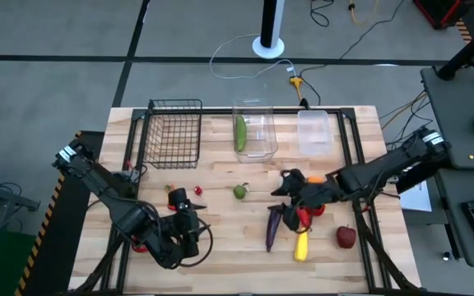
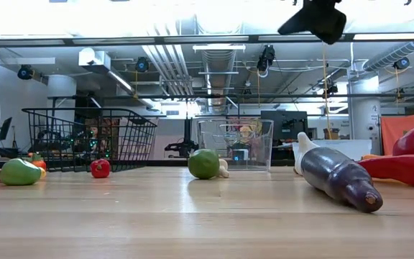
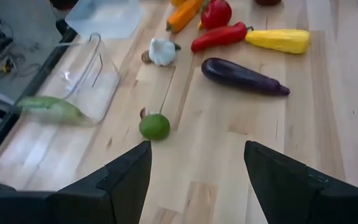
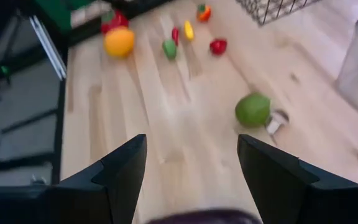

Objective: Sort produce into baskets
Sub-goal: Put the right transparent garlic into the left transparent bin

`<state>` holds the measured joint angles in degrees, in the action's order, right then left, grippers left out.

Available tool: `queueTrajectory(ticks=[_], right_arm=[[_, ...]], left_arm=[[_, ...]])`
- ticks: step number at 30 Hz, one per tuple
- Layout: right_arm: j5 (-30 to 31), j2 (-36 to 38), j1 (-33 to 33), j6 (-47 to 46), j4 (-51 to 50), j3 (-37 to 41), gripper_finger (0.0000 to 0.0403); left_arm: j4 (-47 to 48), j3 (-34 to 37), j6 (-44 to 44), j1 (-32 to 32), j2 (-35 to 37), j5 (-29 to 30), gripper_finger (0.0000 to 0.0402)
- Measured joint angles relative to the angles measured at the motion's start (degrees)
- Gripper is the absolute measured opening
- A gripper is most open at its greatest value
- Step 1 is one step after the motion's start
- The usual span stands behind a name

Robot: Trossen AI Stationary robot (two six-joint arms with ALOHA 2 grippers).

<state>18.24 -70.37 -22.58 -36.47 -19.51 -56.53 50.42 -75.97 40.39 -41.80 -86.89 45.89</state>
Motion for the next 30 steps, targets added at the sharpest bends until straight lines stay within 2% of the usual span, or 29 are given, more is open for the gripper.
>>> queueTrajectory(ticks=[6,9,14,21,26,30], right_arm=[[0.3,-5.4,-1.5,0.4,1.1,0.2,0.0244],[3.2,-8.0,-1.4,1.4,2.3,-0.3,0.0244],[4.3,-11.6,-1.4,1.5,2.2,-2.2,0.0244],[4.3,-14.4,-1.4,0.4,1.4,-5.6,0.0244],[4.3,-15.6,-1.4,0.5,-0.2,-8.7,0.0244],[4.3,-15.7,-1.4,-0.2,-6.8,-10.7,0.0244]], left_arm=[[0.2,2.9,8.7,1.8,0.0,0.2,0.0239],[0.2,3.6,11.2,3.7,0.0,-1.2,0.0239],[0.0,3.6,11.4,7.8,0.0,-6.7,0.0239],[-0.8,4.3,9.8,9.5,0.0,-4.5,0.0239],[-0.8,5.4,10.1,9.4,0.0,-5.3,0.0239],[0.2,5.7,8.8,8.3,0.0,-12.4,0.0239]])
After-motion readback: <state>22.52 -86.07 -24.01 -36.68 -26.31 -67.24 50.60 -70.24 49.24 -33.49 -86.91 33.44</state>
